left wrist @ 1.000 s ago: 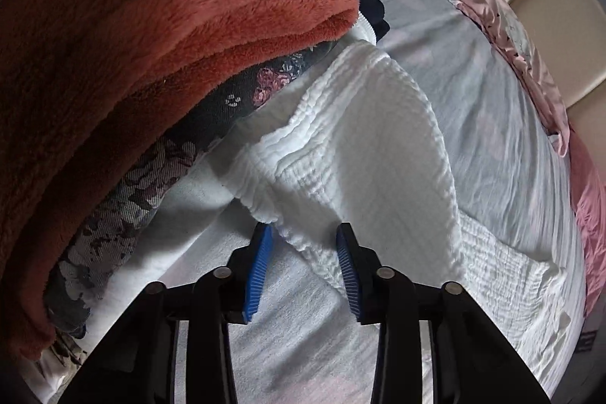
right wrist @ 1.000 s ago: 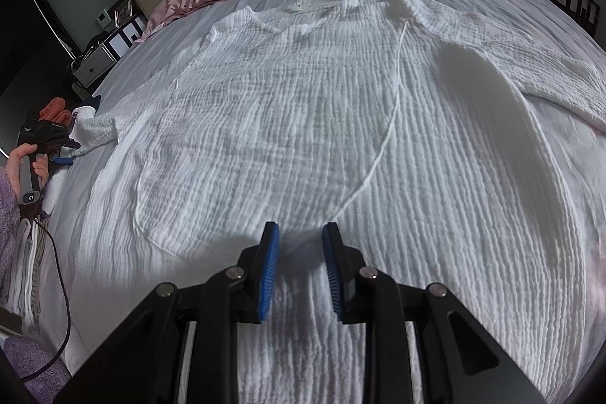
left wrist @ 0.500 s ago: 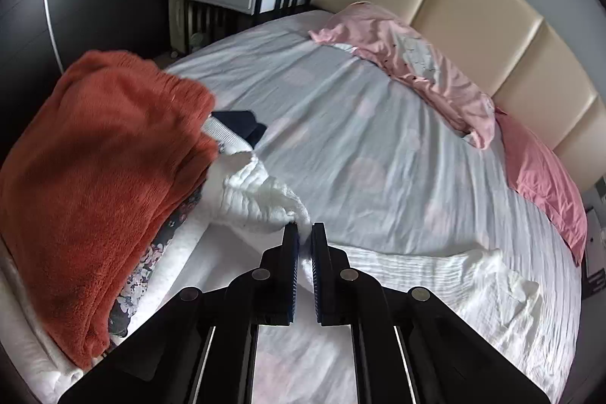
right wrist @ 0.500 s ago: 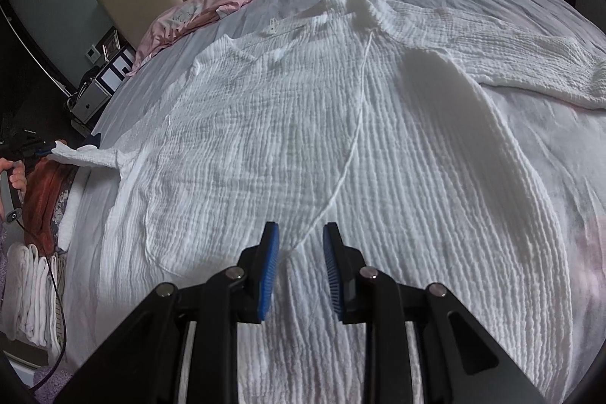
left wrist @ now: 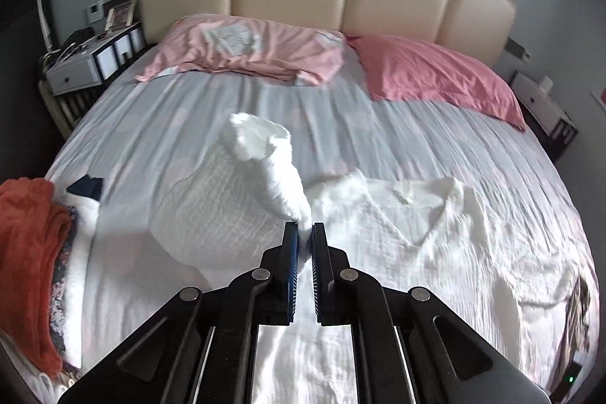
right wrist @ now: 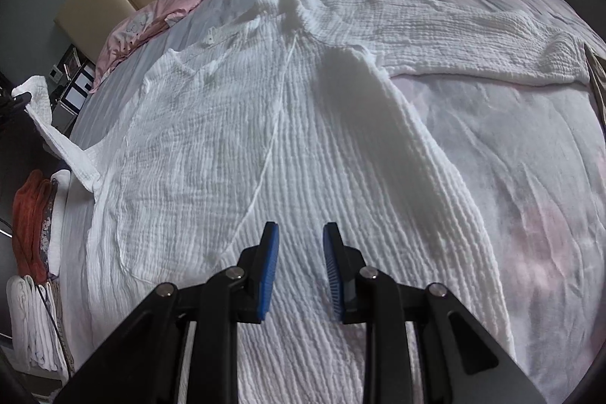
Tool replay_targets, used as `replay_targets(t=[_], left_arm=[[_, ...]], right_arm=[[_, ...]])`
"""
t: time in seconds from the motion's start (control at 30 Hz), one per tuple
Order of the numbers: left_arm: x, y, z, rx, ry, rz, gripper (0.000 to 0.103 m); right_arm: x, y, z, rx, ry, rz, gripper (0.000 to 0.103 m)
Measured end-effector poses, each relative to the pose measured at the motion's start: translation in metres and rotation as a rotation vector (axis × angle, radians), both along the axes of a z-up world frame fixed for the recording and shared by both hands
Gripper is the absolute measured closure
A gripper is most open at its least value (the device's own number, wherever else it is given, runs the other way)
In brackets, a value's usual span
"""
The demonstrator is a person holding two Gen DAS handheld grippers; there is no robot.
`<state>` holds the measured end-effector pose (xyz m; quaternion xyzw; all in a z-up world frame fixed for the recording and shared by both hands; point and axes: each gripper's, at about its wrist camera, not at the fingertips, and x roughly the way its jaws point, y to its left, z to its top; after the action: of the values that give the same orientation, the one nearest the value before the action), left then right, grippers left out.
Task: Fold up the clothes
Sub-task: 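Grasp a shirt sleeve with the left gripper and fold it across the body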
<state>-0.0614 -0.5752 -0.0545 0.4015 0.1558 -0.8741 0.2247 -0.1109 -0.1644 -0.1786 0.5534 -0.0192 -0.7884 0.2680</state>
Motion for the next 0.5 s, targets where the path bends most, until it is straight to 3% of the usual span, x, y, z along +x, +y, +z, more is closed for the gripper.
replay_targets(t=[0.17, 0.37, 0.43, 0.5], left_arm=[[-0.043, 0.064, -0.053, 0.005, -0.109, -0.150, 0.096], [-0.058, 0.104, -0.122, 0.056, -0.281, -0.258, 0.094], [-0.054, 0.115, -0.134, 0.060, -0.341, -0.324, 0.087], [-0.047, 0.124, -0.142, 0.058, -0.386, -0.381, 0.070]], right_arm=[[-0.008, 0.006, -0.002, 0.002, -0.004, -0.007, 0.078], [-0.009, 0.001, -0.010, 0.013, -0.018, 0.016, 0.078], [-0.010, 0.001, -0.013, 0.015, -0.031, 0.014, 0.078], [-0.011, 0.001, -0.015, 0.015, -0.043, 0.011, 0.078]])
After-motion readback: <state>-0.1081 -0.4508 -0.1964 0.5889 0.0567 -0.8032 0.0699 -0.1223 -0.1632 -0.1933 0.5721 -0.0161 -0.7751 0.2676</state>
